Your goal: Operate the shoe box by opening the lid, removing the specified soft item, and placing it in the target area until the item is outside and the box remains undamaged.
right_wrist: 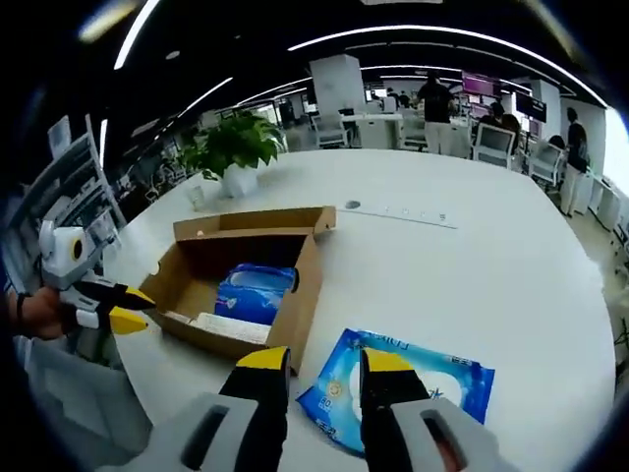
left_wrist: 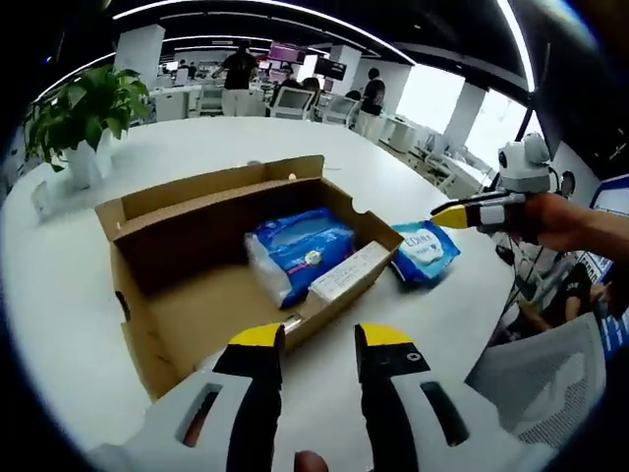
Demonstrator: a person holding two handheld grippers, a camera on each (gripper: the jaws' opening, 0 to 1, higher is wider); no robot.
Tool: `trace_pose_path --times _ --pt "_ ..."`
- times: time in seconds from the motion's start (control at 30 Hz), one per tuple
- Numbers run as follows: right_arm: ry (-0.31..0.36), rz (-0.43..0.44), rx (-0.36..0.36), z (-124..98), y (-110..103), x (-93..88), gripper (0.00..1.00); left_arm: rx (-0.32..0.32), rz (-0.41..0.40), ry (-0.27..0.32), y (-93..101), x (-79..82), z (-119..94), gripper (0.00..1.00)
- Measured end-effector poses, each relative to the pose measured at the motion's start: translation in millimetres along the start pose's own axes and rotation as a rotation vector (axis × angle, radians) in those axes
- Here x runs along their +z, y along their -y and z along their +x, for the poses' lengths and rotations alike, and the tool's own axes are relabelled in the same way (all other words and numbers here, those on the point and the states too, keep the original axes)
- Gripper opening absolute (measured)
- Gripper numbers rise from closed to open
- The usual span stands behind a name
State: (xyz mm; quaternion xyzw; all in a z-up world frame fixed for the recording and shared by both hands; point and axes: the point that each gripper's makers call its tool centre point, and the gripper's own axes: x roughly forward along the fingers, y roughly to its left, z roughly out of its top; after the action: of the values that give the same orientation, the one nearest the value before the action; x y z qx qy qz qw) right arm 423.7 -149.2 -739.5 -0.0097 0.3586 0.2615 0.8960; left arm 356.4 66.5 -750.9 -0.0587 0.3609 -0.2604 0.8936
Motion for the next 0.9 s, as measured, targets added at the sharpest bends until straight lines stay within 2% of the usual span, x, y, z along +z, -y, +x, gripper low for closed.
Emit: trace_pose_path --times 0.6,0.9 --pt "-0.011 -0.082 0.091 30 -54 25.4 0.28 0.063 -0.058 0.045 -44.2 -2.6 -31 0.32" --pt "-0.044 -0.188 0.141 46 -78 37.7 0.32 0.083 -0.099 0.069 -55.7 -5.5 -37 0.33"
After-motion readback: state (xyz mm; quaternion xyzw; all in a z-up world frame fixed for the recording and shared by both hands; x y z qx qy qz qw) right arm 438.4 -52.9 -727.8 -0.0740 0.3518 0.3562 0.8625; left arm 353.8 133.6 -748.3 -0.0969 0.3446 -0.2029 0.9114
